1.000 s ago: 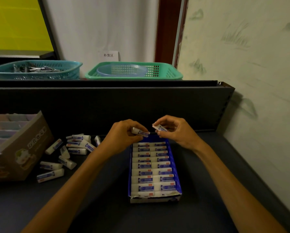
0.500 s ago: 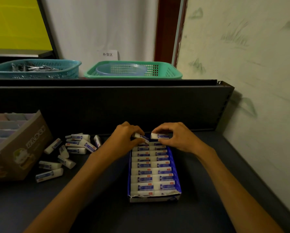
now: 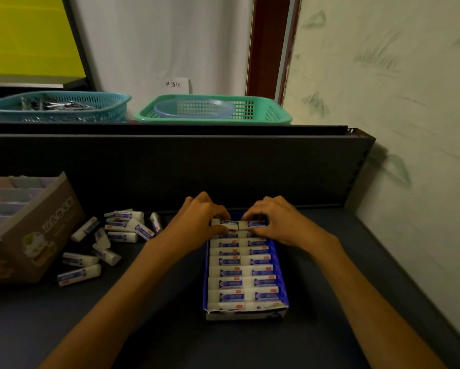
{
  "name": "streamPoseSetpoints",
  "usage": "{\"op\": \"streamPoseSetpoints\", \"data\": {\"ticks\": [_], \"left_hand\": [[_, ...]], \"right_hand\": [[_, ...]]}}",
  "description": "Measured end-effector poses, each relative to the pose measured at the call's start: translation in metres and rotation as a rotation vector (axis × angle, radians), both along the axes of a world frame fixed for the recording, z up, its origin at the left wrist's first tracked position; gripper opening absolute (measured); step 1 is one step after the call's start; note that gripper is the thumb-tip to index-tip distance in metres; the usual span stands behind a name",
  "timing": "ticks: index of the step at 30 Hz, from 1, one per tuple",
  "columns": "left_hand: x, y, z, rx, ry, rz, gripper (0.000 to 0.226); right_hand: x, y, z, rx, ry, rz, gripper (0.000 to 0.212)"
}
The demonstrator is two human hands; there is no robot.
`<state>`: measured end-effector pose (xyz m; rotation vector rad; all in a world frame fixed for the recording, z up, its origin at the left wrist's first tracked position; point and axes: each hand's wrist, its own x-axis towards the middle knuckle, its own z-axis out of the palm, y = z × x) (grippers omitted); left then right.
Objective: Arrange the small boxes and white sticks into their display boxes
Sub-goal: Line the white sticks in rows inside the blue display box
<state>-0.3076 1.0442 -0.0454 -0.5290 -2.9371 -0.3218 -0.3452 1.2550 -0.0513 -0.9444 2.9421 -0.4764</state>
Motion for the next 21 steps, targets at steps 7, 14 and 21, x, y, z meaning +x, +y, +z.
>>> {"op": "streamPoseSetpoints", "data": {"ticks": [7, 14, 21], "left_hand": [[-0.002, 0.001, -0.003, -0.082, 0.035, -0.055, 0.034], [-0.004, -0.004, -0.007, 0.023, 0.018, -0.048, 0.035], [-0.007, -0.003, -0.01, 0.009, 0.049, -0.058, 0.032]], "right_hand": [[0.002, 0.002, 0.004, 0.116, 0.16, 0.011, 0.029], [0.004, 0.003, 0.006, 0.11, 0.174, -0.019, 0.029], [0.002, 0.002, 0.003, 0.082, 0.127, -0.024, 0.027]]}}
